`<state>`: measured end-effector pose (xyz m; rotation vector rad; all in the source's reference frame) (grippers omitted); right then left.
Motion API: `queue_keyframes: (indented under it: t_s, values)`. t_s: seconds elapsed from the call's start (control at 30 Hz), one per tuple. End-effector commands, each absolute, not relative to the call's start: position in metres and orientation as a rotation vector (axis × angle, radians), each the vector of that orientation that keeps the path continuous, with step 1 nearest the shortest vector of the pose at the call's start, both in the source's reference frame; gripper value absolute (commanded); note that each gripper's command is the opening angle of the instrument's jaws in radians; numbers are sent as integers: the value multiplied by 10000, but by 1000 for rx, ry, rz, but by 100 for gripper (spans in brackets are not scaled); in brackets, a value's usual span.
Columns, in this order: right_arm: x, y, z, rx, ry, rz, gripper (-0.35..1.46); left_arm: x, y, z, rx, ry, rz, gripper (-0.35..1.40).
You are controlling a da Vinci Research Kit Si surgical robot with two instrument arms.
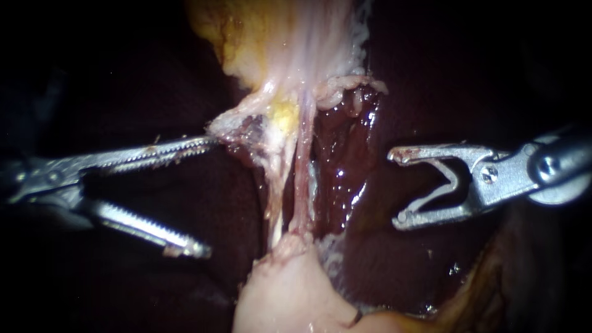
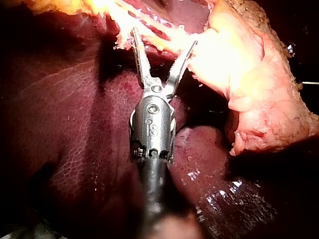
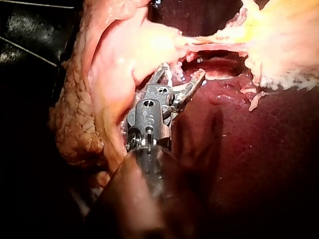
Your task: Grabbing gallbladder
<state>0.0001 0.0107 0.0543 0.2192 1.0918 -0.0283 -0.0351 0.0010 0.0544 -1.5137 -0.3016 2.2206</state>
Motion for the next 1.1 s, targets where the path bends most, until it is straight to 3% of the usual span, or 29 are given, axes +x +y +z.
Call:
queue_keyframes:
  t_s: [0.03,0.23,0.7,0.8,1.1]
  values:
    - [1,107,543,219,1092,-28,50,-351,11,543,-1510,-295,2220,81]
    - [0,107,543,219,1092,-28,50,-349,27,532,-1462,-291,2176,84]
    - [0,107,543,219,1092,-29,50,-358,94,530,-1403,-262,2135,64]
    - [-1,107,543,219,1092,-29,50,-365,97,546,-1381,-276,2113,51]
    - [-2,107,543,220,1092,-29,50,-371,87,592,-1288,-316,2115,32]
